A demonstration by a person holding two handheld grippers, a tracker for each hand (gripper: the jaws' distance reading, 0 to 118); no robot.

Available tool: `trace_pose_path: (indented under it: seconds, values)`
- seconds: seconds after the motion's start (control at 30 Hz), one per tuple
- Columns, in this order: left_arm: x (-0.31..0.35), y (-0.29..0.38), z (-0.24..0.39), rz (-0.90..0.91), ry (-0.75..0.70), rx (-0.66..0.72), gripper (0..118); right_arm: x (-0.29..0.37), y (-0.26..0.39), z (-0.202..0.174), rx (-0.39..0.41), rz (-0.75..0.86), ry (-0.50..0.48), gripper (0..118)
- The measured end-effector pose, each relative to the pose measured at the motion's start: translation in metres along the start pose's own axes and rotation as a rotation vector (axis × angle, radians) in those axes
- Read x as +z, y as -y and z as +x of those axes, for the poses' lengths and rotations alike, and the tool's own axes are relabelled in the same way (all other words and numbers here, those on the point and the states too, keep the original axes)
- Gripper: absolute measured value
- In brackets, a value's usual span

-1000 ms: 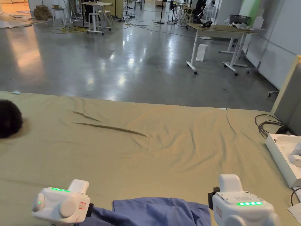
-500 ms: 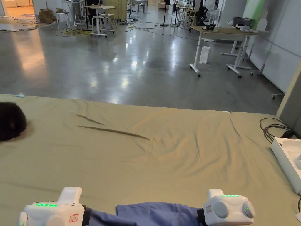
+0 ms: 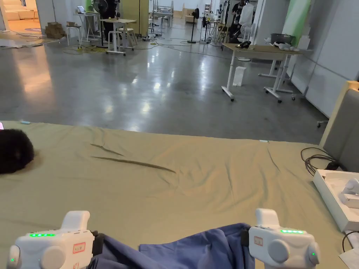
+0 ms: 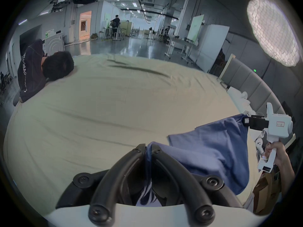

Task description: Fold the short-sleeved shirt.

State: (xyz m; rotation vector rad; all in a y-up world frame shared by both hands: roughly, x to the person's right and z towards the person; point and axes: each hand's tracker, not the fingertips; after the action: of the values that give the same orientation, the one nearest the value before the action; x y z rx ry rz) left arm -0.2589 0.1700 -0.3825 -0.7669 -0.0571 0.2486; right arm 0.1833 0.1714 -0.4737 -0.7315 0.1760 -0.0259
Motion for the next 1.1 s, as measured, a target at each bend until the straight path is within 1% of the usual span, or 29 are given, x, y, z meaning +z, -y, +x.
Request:
trace_pose_path:
  seconds: [0.2,0.33,0.53,0.6,0.77,0.9,1.1]
  values:
    - [0.059,-0.049,0.002,0.136,0.001,-0.029,7,0.077,-0.049,0.002,0.022,0.199,0.04,1]
    - [0.099,-0.089,-0.004,0.215,-0.041,-0.06,7,0.123,-0.083,0.004,0.045,0.307,0.075,1]
    - [0.147,-0.148,-0.027,0.304,-0.086,-0.049,7,0.175,-0.131,0.008,0.044,0.411,0.127,1]
    - [0.158,-0.164,-0.034,0.323,-0.135,-0.053,7,0.188,-0.145,0.01,0.051,0.439,0.152,1]
    - [0.176,-0.193,-0.056,0.34,-0.178,-0.03,7,0.209,-0.172,0.018,0.055,0.475,0.2,1]
    - [0.185,-0.203,-0.066,0.344,-0.214,0.002,7,0.215,-0.185,0.02,0.059,0.495,0.241,1]
    - [0.182,-0.209,-0.067,0.326,-0.246,0.002,7,0.211,-0.195,0.015,0.079,0.495,0.265,1]
